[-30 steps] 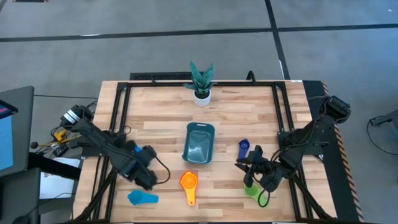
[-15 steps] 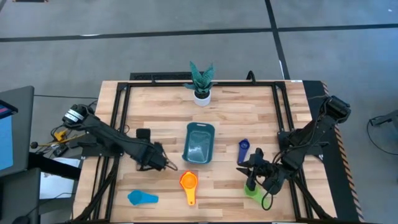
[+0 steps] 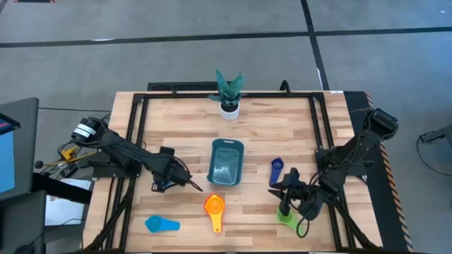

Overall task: Nest measuring cups in basket
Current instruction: Remove the yellow measuring cup from the stacked measuring cup

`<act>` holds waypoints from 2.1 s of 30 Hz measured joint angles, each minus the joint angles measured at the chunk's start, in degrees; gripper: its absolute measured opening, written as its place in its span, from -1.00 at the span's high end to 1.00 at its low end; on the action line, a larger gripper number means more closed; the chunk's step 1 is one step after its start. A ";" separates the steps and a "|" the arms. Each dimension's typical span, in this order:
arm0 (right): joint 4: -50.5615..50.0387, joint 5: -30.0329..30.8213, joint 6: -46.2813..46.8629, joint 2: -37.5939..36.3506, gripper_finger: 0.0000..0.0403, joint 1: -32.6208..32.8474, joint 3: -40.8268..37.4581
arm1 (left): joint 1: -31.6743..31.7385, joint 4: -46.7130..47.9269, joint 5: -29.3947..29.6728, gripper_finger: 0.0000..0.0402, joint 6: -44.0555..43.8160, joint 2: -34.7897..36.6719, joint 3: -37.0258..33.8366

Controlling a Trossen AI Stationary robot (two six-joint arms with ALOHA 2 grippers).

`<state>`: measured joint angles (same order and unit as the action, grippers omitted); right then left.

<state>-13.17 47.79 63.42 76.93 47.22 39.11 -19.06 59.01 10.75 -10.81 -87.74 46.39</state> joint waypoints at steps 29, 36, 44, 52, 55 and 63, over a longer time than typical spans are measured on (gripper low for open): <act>-6.68 6.76 2.69 0.02 0.41 -0.15 0.00 | -11.37 -23.38 4.43 0.98 -88.91 -0.98 22.84; -7.16 7.60 2.64 0.03 0.41 -2.15 0.00 | -15.28 -27.90 2.60 0.98 -102.10 -6.26 23.98; -7.04 6.36 2.85 0.04 0.41 -3.52 0.00 | -13.76 -30.07 1.83 0.98 -106.71 -8.10 24.02; -7.16 6.29 3.17 0.04 0.41 -2.53 0.00 | -12.57 -29.94 0.67 0.98 -104.82 -8.11 23.76; -7.14 6.17 3.17 0.04 0.41 -2.55 0.00 | -12.57 -30.03 1.12 0.98 -105.59 -8.16 23.76; -6.90 6.16 3.17 0.02 0.41 -2.57 0.00 | -12.51 -30.06 0.41 0.98 -106.47 -10.24 23.65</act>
<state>-20.07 53.95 66.59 76.95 44.65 39.11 -31.57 28.95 11.16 -117.29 -97.99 70.04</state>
